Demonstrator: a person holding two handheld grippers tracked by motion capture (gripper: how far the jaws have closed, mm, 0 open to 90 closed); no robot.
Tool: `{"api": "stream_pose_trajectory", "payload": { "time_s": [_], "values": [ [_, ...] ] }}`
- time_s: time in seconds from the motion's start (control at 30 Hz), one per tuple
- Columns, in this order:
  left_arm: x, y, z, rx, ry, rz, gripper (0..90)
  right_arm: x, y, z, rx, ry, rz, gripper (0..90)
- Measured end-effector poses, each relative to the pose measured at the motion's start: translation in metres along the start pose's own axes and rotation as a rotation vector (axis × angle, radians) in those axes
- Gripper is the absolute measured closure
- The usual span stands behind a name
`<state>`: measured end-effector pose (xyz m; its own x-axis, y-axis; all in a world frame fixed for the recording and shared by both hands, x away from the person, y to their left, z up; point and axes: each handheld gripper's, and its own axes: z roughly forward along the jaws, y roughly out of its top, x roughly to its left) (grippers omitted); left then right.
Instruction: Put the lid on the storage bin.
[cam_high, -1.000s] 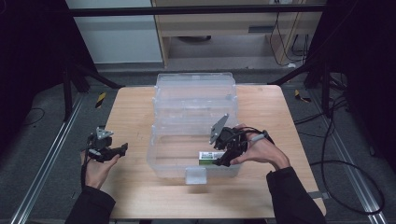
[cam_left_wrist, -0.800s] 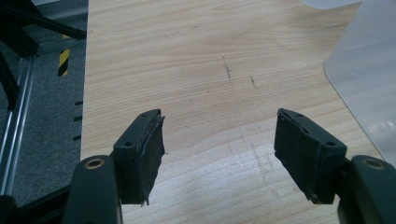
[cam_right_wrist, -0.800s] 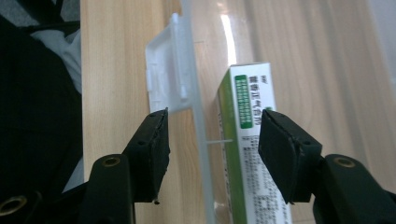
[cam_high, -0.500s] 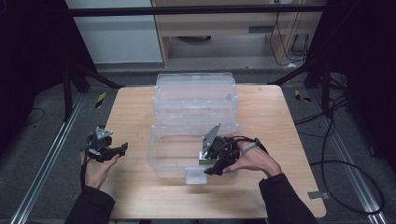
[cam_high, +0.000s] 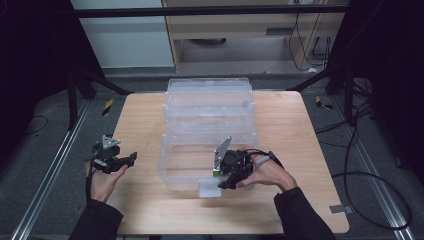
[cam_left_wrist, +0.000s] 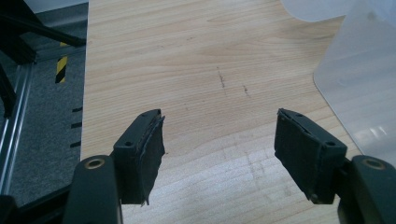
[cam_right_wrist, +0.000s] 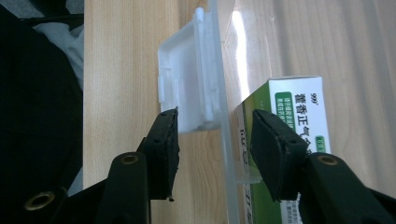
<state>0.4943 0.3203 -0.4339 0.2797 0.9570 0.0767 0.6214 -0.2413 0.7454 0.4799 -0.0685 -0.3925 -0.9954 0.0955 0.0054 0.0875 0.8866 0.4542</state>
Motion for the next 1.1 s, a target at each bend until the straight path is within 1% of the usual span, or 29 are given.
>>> {"api": "stream_pose_trajectory", "payload": {
  "time_s": [0.2, 0.27, 0.33, 0.37, 0.4, 0.43, 0.53, 0.57, 0.63, 0.77, 0.8, 0.87, 0.9, 0.93, 0.97, 1.0, 1.03, 1.1],
  "values": [
    [-0.002, 0.002, -0.002, -0.008, -0.004, 0.005, 32.0, -0.002, -0.001, 0.006, 0.016, 0.004, -0.001, 56.4],
    [-0.003, 0.004, -0.004, -0.017, -0.010, 0.012, 32.0, -0.002, -0.002, 0.009, 0.014, 0.018, 0.001, 58.8],
    [-0.003, 0.005, -0.005, -0.019, -0.014, 0.016, 32.1, -0.003, -0.003, 0.010, 0.020, 0.018, 0.000, 59.3],
    [-0.003, 0.006, -0.006, -0.023, -0.018, 0.017, 32.1, -0.003, -0.004, 0.012, 0.014, 0.021, -0.006, 61.3],
    [-0.004, 0.007, -0.007, -0.026, -0.020, 0.018, 32.1, -0.003, -0.004, 0.012, 0.014, 0.021, -0.006, 61.3],
    [-0.005, 0.008, -0.008, -0.030, -0.022, 0.022, 32.1, -0.004, -0.005, 0.013, 0.009, 0.032, -0.007, 63.5],
    [-0.005, 0.013, -0.011, -0.047, -0.031, 0.038, 32.1, -0.004, -0.005, 0.015, 0.015, 0.037, -0.008, 63.4],
    [-0.005, 0.015, -0.013, -0.056, -0.033, 0.044, 32.1, -0.004, -0.004, 0.016, 0.022, 0.049, -0.005, 64.0],
    [-0.003, 0.019, -0.016, -0.070, -0.039, 0.045, 32.4, -0.005, -0.003, 0.019, 0.041, 0.062, -0.003, 63.3],
    [0.001, 0.026, -0.021, -0.095, -0.042, 0.045, 32.6, -0.005, -0.004, 0.019, 0.034, 0.065, 0.000, 63.4],
    [0.002, 0.029, -0.022, -0.106, -0.051, 0.040, 32.9, -0.005, -0.004, 0.019, 0.038, 0.067, 0.001, 63.4],
    [0.002, 0.031, -0.022, -0.110, -0.054, 0.042, 33.0, -0.006, -0.004, 0.019, 0.037, 0.068, -0.002, 63.4],
    [0.001, 0.035, -0.022, -0.115, -0.060, 0.051, 33.1, -0.006, -0.004, 0.019, 0.039, 0.070, 0.004, 63.4],
    [0.001, 0.035, -0.022, -0.115, -0.060, 0.051, 33.1, -0.006, -0.004, 0.019, 0.040, 0.071, 0.003, 63.5],
    [-0.002, 0.039, -0.023, -0.121, -0.067, 0.068, 33.2, -0.006, -0.004, 0.019, 0.040, 0.069, 0.004, 63.5],
    [-0.002, 0.039, -0.023, -0.121, -0.067, 0.068, 33.8, -0.006, -0.004, 0.019, 0.038, 0.071, 0.003, 63.5],
    [-0.004, 0.043, -0.024, -0.126, -0.075, 0.088, 33.9, -0.006, -0.004, 0.019, 0.038, 0.070, 0.000, 63.6],
    [-0.005, 0.046, -0.025, -0.128, -0.074, 0.094, 33.9, -0.006, -0.004, 0.019, 0.039, 0.070, 0.000, 63.6]
  ]
}}
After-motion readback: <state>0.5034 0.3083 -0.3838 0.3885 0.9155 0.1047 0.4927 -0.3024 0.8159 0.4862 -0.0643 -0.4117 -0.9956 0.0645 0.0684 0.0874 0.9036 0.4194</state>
